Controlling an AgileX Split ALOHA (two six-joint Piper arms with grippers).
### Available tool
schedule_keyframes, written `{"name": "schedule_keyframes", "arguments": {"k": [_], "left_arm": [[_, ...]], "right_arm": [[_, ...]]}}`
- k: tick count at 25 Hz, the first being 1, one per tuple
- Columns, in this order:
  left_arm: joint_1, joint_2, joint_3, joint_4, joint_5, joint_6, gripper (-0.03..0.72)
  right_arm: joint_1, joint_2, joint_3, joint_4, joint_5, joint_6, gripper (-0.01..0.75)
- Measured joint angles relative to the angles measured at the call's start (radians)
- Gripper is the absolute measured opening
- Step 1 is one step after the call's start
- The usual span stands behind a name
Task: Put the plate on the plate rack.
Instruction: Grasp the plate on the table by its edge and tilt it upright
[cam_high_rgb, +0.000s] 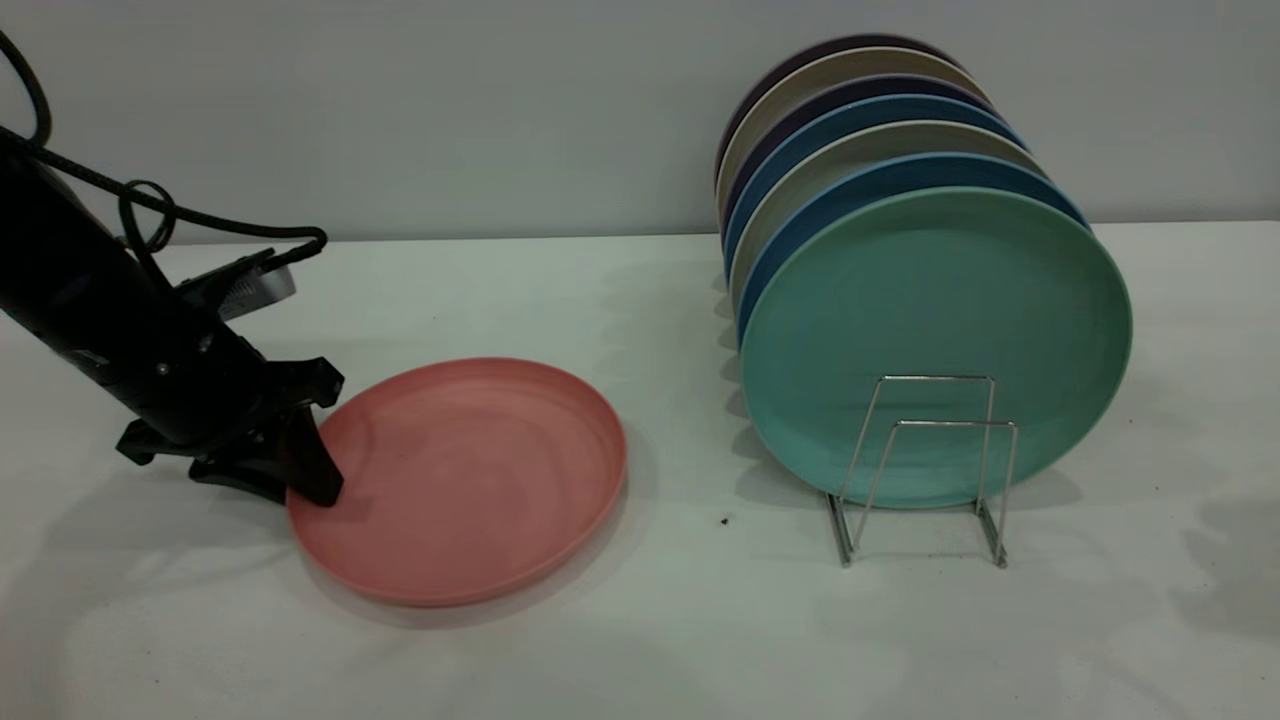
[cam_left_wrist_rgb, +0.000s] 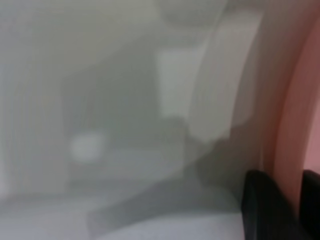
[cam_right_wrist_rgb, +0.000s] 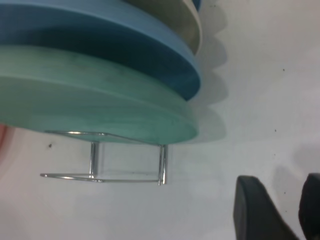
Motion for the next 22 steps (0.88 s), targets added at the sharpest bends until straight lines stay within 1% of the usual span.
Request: {"name": "schedule_keyframes", "arguments": {"k": [3, 5, 14, 19, 22], "left_arm": [[0.0, 0.0, 0.0, -0.006, 0.0, 0.001, 0.063], [0.0, -0.001, -0.001, -0.008, 0.004, 0.002, 0.035], [0.0, -0.06, -0.001, 0.001, 0.019, 0.031, 0.02], [0.0, -0.143, 0.0, 0.005, 0.058, 0.053, 0.02], [0.0, -0.204, 0.0, 0.005, 0.076, 0.058, 0.02]], "right_arm": [[0.0, 0.0, 0.0, 0.001, 0.0, -0.003, 0.239], [0.0, 0.0, 0.0, 0.001, 0.0, -0.003, 0.239], [0.0, 0.0, 0.0, 0.019, 0.005, -0.019, 0.239], [0.0, 0.0, 0.0, 0.06, 0.06, -0.055, 0.239], [0.0, -0.026, 0.0, 0.062, 0.069, -0.058, 0.239]]}}
